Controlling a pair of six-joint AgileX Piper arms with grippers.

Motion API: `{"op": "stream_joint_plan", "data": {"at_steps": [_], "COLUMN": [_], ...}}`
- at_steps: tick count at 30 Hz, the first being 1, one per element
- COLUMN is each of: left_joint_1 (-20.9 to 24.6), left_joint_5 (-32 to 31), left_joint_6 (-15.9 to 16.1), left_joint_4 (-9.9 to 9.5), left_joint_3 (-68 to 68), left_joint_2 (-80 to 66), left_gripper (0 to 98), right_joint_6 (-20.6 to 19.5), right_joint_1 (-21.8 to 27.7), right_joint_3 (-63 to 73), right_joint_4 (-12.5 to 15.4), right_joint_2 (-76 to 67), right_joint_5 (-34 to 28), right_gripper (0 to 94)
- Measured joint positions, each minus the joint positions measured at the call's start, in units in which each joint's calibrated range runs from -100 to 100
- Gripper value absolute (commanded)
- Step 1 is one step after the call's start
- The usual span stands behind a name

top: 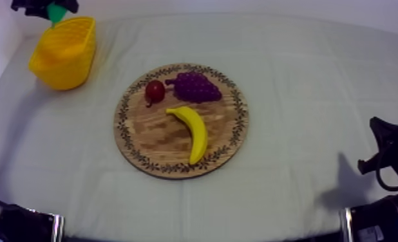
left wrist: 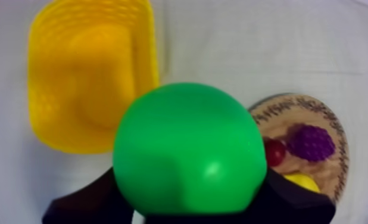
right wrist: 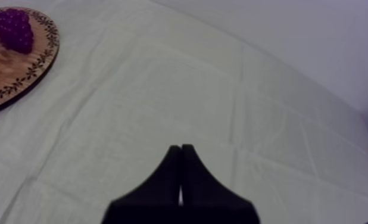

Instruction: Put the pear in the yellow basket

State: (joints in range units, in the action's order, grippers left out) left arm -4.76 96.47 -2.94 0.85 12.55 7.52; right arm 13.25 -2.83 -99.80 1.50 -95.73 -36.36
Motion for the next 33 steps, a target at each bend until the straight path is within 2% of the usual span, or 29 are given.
{"op": "stream_joint_plan", "data": {"at_steps": [5,11,26,33], "left_joint_1": [3.96,6.99,8.65,9.1], "left_joint_5": [0.62,0.89,0.18,-0.31], "left_joint_6": [2.35,4.13,6.19,7.73], "left_joint_4": [-1.17,-1.32,-0.85,1.19], "left_joint_3": [4.98,9.08,14.0,17.63], "left_joint_2": [3.22,6.54,17.23,24.29], "left_gripper": [42.6,43.6,49.1,55.2], "right_joint_6": [-0.35,-0.35,-0.33,-0.3], "right_joint_1": [0.0,0.0,0.0,0.0], "right_joint_3": [0.0,0.0,0.0,0.0], "right_joint_4": [0.0,0.0,0.0,0.0], "right_joint_2": [0.0,0.0,0.0,0.0], "right_joint_5": [0.0,0.0,0.0,0.0], "right_gripper": [0.4,0.4,0.4,0.4]}}
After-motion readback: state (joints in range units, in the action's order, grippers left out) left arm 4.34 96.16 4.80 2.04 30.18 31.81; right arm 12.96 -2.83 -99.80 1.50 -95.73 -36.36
